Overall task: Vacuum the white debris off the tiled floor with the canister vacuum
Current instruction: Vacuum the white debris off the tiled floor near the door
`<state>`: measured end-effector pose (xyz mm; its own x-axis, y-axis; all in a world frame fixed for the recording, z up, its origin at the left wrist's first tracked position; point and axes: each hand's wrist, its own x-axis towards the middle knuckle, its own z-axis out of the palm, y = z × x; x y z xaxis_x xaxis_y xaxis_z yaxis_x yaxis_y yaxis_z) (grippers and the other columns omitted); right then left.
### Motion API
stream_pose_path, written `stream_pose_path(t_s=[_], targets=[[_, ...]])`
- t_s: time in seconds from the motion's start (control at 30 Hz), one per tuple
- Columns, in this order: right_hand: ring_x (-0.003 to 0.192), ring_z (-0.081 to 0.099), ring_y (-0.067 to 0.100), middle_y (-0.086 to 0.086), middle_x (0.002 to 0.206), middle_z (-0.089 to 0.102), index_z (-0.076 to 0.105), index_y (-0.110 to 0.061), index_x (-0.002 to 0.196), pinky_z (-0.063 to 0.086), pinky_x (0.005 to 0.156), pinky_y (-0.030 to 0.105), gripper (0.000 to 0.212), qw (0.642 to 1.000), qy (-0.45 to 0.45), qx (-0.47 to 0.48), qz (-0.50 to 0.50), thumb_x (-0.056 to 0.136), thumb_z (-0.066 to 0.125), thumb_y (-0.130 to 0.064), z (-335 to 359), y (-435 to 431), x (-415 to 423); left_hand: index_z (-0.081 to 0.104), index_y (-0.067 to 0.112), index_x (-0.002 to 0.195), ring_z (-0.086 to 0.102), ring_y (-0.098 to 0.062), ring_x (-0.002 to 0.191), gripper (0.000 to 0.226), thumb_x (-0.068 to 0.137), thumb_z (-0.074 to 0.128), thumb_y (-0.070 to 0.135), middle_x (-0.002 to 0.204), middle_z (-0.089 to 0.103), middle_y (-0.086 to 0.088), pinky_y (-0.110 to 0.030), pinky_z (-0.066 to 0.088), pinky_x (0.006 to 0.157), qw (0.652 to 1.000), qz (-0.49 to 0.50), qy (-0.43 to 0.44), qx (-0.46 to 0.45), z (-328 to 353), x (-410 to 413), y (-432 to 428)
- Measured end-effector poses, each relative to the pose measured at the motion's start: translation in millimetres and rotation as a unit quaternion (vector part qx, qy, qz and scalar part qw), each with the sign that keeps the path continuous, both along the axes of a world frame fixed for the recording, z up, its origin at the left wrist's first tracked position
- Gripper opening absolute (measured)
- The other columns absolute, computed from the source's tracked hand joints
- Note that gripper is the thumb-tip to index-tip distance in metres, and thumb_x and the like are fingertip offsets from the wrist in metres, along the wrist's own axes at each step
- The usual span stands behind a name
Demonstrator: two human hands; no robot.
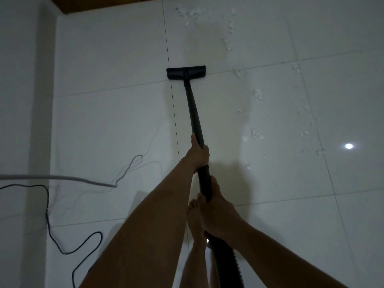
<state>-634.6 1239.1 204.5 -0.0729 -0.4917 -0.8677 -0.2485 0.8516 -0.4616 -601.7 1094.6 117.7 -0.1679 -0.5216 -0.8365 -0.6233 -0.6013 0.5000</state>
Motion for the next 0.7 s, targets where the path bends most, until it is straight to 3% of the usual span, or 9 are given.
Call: stream_pose_path(t_s=[0.23,0.4,0.6,0.7], targets=[[0.043,0.062,0.014,0.013,0.102,0.069,0.000,-0.048,0.159,0.049,0.042,0.024,0.062,1.000,-0.004,-0.004,-0.006,0.109,0.035,-0.039,14,-5,1,-0.018,0.034,0.155,0.055,-0.027,0.097,0.072,0.106,0.034,0.028,0.139,0.046,-0.016,-0.044,0.050,0.092,1.000,0.005,0.013,0.008,12,3,-3],[0.041,0.059,0.007,0.007,0.098,0.066,-0.001,-0.046,0.160,0.045,0.038,0.018,0.063,1.000,0.004,0.000,-0.003,0.110,0.036,-0.037,35,-17,-4,-0.018,0.033,0.155,0.055,-0.020,0.080,0.071,0.106,0.034,0.027,0.113,0.050,-0.007,-0.042,0.052,0.085,1.000,0.008,0.020,0.018,25,0,-11],[0.035,0.057,0.008,0.008,0.092,0.065,0.000,-0.049,0.158,0.049,0.041,0.023,0.062,1.000,-0.003,0.006,-0.024,0.110,0.036,-0.037,41,-46,-2,-0.019,0.033,0.155,0.058,-0.021,0.081,0.073,0.106,0.035,0.027,0.117,0.056,-0.015,-0.038,0.052,0.078,1.000,-0.004,0.017,0.023,27,0,-39],[0.032,0.055,0.006,0.008,0.095,0.064,-0.002,-0.048,0.159,0.046,0.039,0.020,0.063,1.000,0.000,0.005,-0.024,0.110,0.036,-0.038,44,-63,-1,-0.019,0.035,0.154,0.058,-0.020,0.083,0.074,0.105,0.035,0.028,0.120,0.055,-0.014,-0.040,0.053,0.081,0.999,-0.010,0.019,0.025,26,0,-56]])
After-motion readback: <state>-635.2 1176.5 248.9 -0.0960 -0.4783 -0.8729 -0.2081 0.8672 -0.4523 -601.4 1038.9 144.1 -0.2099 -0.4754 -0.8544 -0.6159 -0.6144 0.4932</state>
